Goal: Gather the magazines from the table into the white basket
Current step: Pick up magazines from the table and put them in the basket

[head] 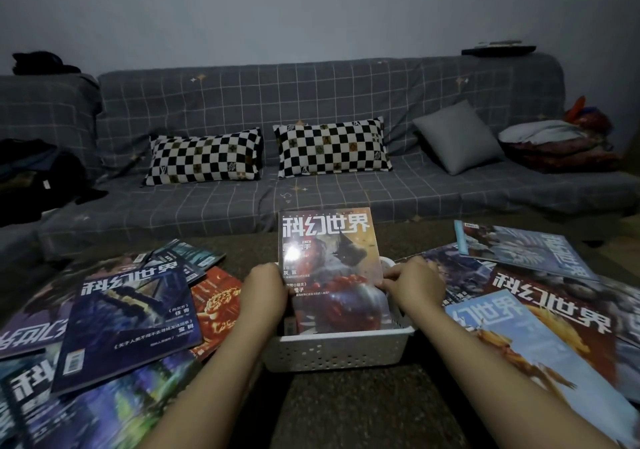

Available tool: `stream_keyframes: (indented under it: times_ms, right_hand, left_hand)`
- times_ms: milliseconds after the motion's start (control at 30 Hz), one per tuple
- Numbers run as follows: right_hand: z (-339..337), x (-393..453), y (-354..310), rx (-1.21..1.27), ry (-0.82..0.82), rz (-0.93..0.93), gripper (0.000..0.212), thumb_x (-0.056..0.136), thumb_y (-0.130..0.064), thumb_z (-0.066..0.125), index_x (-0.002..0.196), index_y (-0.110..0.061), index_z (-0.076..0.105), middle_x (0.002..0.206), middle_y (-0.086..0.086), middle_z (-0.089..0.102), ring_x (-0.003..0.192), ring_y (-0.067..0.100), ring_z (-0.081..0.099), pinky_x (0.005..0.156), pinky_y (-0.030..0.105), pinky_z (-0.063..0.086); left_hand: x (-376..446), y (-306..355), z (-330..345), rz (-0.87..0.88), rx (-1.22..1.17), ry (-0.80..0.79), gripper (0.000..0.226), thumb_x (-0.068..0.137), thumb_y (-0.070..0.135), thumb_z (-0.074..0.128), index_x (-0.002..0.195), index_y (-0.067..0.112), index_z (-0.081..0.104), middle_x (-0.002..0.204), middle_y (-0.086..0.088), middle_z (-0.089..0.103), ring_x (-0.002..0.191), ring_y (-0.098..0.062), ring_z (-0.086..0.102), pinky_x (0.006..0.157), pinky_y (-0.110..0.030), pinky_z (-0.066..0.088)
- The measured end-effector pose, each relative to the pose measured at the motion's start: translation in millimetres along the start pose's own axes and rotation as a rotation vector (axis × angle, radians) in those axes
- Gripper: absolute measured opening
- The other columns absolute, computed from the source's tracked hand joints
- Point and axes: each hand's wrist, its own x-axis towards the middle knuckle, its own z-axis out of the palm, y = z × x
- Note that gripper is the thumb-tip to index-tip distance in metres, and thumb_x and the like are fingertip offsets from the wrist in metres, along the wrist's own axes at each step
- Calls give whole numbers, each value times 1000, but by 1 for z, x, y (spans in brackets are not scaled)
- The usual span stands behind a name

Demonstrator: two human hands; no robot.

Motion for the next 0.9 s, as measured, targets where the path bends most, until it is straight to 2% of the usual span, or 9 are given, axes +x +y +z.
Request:
stream_keyframes:
  times_ms: [100, 267, 333, 467, 533, 600, 667, 767, 900]
  right_hand:
    - [1, 0, -1, -32, 2, -20, 20, 76, -44, 70, 92, -32, 73, 114, 2, 57, 108, 24, 45, 90, 40, 42]
    - [0, -2, -1, -47, -10, -28, 21, 78, -44, 68, 92, -29, 72, 118, 3, 53, 111, 23, 45, 89, 39, 42]
    - [1, -4, 0, -41, -19, -40, 24, 78, -46, 68, 95, -29, 72, 118, 3, 53, 111, 23, 45, 89, 39, 43]
    - [2, -10, 7, 91, -57, -65, 38, 77, -49, 68, 109, -30, 67, 119, 4, 52, 111, 24, 46, 88, 38, 45]
    - [2, -15, 12, 198, -70, -79, 41, 78, -46, 68, 115, -29, 65, 117, 5, 53, 108, 23, 48, 88, 36, 46]
    - [0, -21, 17, 296, -64, -90, 41, 78, -44, 68, 116, -28, 64, 115, 5, 55, 105, 22, 52, 86, 33, 46]
    - [-5, -29, 24, 379, -43, -94, 38, 80, -40, 68, 115, -27, 65, 114, 4, 56, 103, 20, 54, 84, 31, 45]
    - [-19, -42, 41, 456, -3, -109, 35, 81, -39, 66, 113, -24, 67, 110, 1, 60, 96, 15, 57, 81, 29, 47]
    - [-39, -60, 81, 482, 72, -117, 26, 84, -36, 65, 106, -23, 69, 109, -1, 61, 92, 12, 55, 79, 26, 43]
  left_hand:
    - [2, 1, -2, -2, 69, -11, 7, 81, 17, 71, 83, 10, 68, 86, -9, 71, 80, -24, 66, 65, -31, 49]
    - [-2, -2, -2, 20, 157, 39, 10, 82, 21, 68, 74, 19, 63, 85, -7, 71, 81, -25, 66, 58, -28, 38]
    - [-3, -4, 1, 36, 132, 53, 9, 81, 25, 69, 79, 19, 64, 86, -6, 71, 82, -25, 66, 59, -28, 40]
    - [-9, -3, 4, 58, 76, 58, 24, 84, 40, 66, 90, 17, 64, 87, -4, 69, 80, -21, 64, 58, -28, 41]
    - [-16, 0, 4, 77, 23, 83, 29, 85, 43, 64, 94, 15, 63, 93, -6, 67, 83, -21, 62, 59, -28, 41]
    - [-26, 5, 6, 123, -73, 122, 36, 86, 40, 64, 111, 13, 62, 109, -8, 63, 95, -22, 61, 71, -29, 47]
    - [-39, 17, 7, 153, -202, 142, 42, 87, 38, 62, 122, 14, 59, 116, -8, 62, 102, -20, 60, 83, -34, 51]
    - [-60, 45, 12, 204, -356, 139, 34, 89, 35, 59, 117, 17, 63, 108, -2, 66, 96, -14, 61, 82, -33, 52]
    - [-88, 94, 31, 305, -494, 47, 22, 90, 29, 59, 107, 17, 67, 100, 1, 67, 89, -9, 61, 81, -27, 52]
